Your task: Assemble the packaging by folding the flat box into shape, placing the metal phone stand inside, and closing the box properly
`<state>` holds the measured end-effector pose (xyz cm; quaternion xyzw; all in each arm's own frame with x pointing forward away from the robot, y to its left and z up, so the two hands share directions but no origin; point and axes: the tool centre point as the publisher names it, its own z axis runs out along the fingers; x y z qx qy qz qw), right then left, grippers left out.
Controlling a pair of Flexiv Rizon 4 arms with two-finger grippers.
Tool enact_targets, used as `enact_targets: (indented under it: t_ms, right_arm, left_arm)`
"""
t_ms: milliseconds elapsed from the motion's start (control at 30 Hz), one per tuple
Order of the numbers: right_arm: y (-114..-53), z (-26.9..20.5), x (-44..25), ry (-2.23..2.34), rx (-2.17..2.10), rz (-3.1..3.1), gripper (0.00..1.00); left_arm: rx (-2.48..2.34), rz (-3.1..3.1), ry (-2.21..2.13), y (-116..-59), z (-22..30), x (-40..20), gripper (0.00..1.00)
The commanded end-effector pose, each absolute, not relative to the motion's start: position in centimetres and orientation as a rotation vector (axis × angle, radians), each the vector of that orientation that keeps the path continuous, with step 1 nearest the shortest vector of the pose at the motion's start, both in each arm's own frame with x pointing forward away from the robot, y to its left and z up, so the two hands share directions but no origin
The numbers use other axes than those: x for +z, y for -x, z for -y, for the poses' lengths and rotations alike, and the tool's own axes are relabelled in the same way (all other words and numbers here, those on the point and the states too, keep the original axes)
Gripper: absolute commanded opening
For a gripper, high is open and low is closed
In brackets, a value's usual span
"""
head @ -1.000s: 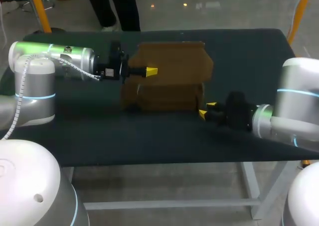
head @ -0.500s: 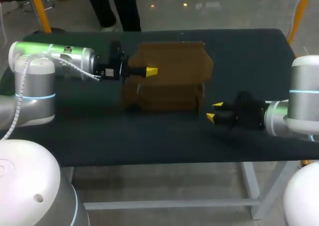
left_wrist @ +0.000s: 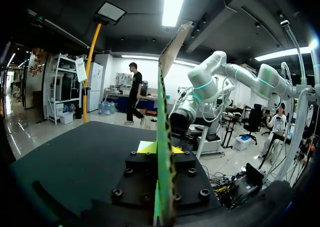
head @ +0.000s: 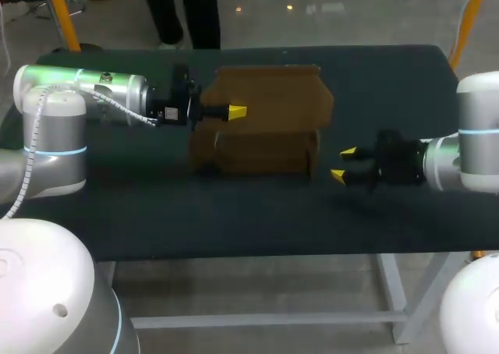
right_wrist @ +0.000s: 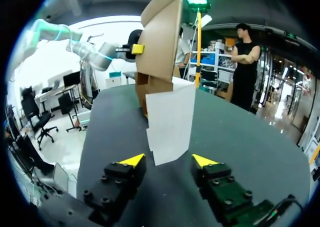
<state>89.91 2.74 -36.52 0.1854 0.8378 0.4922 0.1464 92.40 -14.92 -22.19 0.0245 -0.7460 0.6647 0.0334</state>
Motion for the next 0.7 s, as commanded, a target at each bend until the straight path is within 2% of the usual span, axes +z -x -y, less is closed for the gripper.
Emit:
enact_targets:
  t_ms: [33, 300, 600, 700]
  right_arm:
    - [-91.1, -3.0, -36.9, -0.462, 1.448, -2.473, 0.64]
    - [-92.4, -3.6, -36.9, -0.314, 1.452, -2.518, 0.63]
    - [-92.8, -4.4, -37.0, -0.168, 1.474, -2.526, 0.57]
    - [-93.0, -4.6, -36.9, -0.131, 1.482, -2.524, 0.53]
  left_arm:
    - [2.044, 2.292, -0.071, -92.5, 14.9, -22.5, 0.0]
    - [2.044, 2.292, -0.071, -92.5, 14.9, -22.5, 0.0]
    - [2.044, 2.292, -0.071, -92.5, 14.9, -22.5, 0.0]
    - [2.044, 2.292, -0.071, -92.5, 14.9, -22.5, 0.0]
